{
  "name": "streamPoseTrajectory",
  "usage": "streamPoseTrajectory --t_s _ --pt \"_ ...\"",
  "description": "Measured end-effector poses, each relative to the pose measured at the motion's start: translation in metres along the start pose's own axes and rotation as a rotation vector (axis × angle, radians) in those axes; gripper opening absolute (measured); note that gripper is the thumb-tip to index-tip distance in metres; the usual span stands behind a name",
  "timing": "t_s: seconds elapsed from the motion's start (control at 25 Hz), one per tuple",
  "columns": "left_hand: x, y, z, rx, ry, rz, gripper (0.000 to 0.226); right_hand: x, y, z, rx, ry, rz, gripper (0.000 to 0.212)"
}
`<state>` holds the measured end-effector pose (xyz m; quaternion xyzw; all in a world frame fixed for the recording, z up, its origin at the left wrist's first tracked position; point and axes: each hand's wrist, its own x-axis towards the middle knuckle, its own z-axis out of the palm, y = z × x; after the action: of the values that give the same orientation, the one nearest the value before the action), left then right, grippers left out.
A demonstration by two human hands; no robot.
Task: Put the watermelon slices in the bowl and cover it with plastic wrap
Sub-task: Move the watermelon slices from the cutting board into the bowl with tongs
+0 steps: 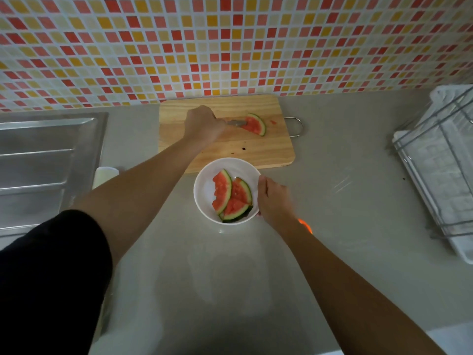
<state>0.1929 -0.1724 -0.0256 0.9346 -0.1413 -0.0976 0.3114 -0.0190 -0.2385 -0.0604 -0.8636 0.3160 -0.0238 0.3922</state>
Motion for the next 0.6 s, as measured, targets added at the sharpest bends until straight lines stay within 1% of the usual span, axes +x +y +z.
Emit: streamPoseTrajectory --t_s 0.08,0.12,0.16,0.2,0.28,0.4,0.6 --pt "0.005 0.005 0.0 -0.031 0.077 0.054 0.03 -0.001 -0.002 0.0 -0.006 -0.006 -0.003 0.044" --pt "0.008 0.007 0.001 -0.04 0.062 0.119 0.025 -0.001 -0.003 0.0 -0.004 -0.009 0.0 0.044" --pt "0.01 0.007 0.001 -0.036 0.016 0.198 0.02 -0.001 -0.004 0.0 0.0 -0.015 0.003 0.043" --pt "0.013 0.006 0.001 -0.018 -0.043 0.278 0.021 0.0 -0.004 0.0 0.002 -0.022 0.003 0.043" --pt "0.02 0.001 0.002 0.049 -0.142 0.382 0.03 0.0 -0.005 0.0 -0.003 -0.028 0.004 0.043" --pt "0.028 -0.009 0.003 0.155 -0.184 0.437 0.037 -0.002 -0.005 -0.001 0.016 -0.019 0.022 0.043" --pt "0.026 -0.02 -0.008 0.224 -0.178 0.515 0.032 -0.003 -0.007 -0.001 0.048 -0.009 0.036 0.044"
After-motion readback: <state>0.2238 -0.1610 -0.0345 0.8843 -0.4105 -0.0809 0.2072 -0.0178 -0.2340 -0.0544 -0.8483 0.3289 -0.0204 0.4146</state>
